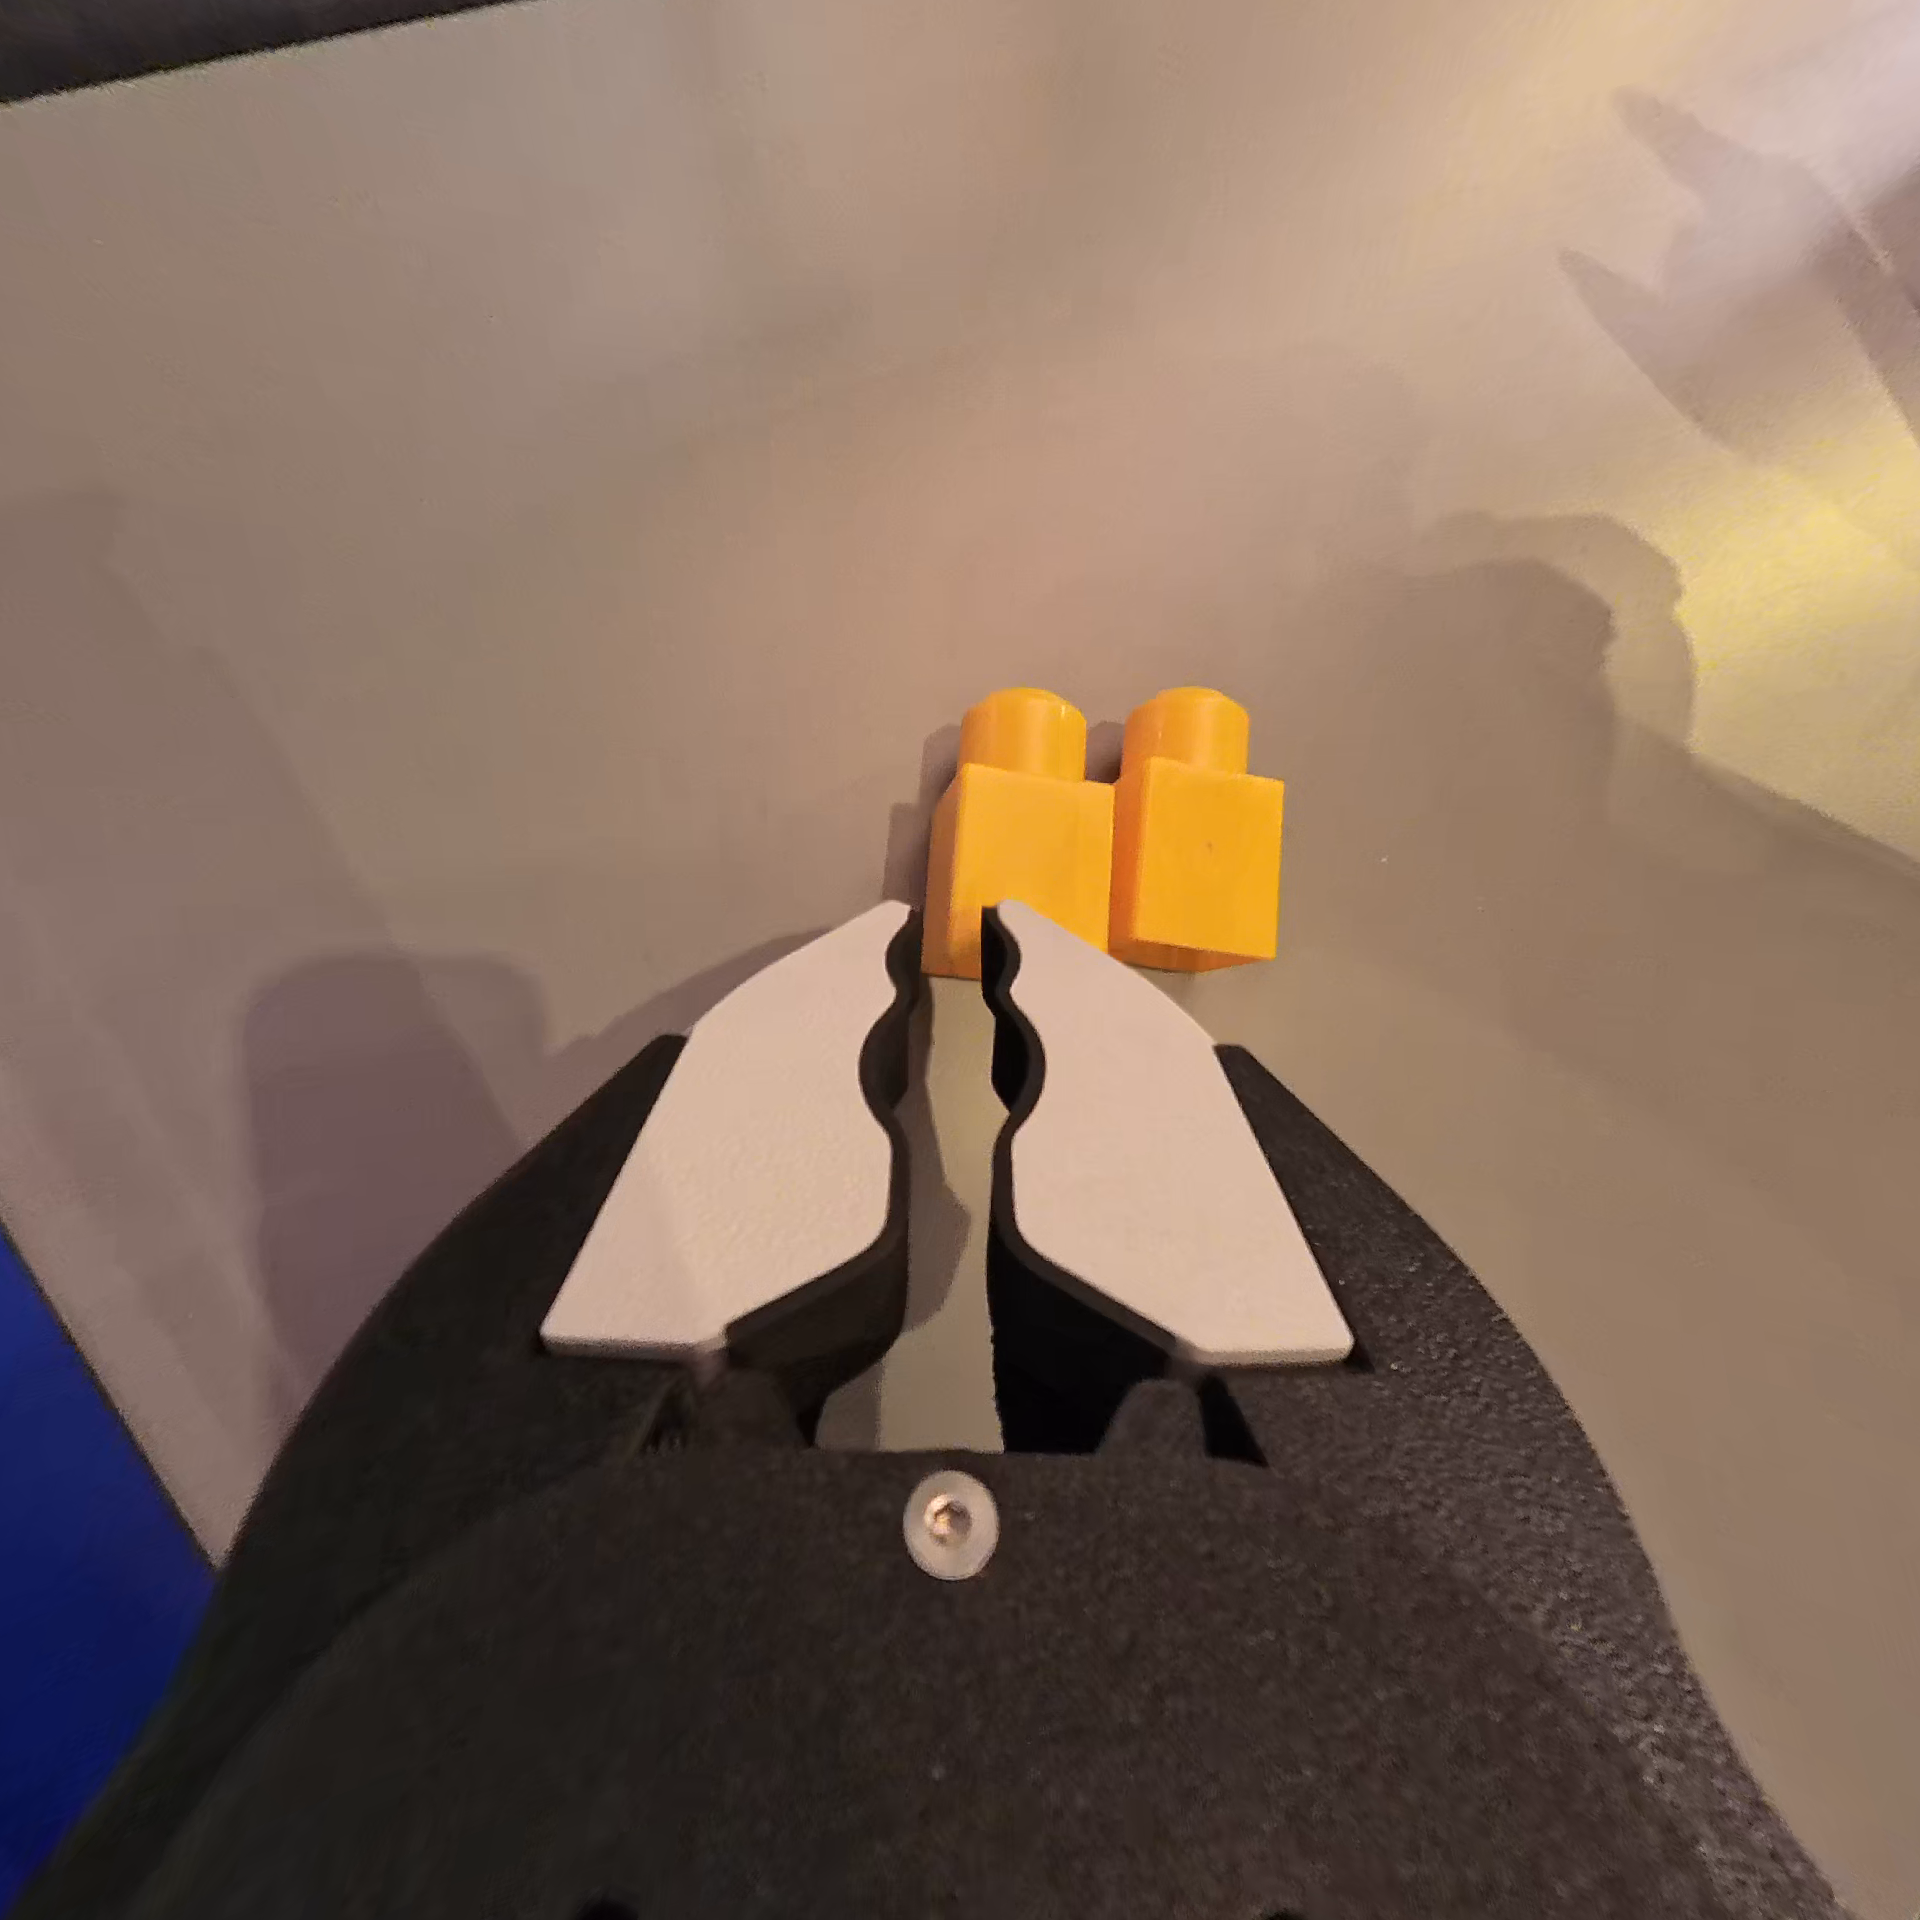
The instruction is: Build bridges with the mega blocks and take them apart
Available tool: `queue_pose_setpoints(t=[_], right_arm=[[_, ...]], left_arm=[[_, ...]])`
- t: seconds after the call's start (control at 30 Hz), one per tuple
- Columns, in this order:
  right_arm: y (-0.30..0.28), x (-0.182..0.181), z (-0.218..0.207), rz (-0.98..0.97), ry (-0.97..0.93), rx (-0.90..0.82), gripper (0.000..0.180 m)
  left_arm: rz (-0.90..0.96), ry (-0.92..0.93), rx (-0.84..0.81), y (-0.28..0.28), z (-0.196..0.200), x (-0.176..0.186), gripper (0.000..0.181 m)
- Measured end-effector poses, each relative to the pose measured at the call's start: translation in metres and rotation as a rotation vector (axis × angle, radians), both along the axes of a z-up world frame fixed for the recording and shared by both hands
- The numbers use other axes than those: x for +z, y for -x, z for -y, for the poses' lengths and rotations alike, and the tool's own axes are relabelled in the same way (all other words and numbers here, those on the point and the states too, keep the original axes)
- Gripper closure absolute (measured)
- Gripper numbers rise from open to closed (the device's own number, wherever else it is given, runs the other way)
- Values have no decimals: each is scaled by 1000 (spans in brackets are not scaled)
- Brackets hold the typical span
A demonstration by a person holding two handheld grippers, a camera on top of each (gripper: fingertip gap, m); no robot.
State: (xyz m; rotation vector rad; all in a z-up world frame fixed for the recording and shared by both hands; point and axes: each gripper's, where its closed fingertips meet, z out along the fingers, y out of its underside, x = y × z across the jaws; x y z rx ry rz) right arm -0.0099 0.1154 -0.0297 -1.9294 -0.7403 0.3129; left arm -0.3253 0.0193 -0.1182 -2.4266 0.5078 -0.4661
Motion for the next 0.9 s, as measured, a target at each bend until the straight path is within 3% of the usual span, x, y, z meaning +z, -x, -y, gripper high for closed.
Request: queue_pose_setpoints(t=[0.9], right_arm=[[-2, -2, -1, 2, 5, -5, 120]], left_arm=[[43, -29, -10, -14, -7, -3, 174]])
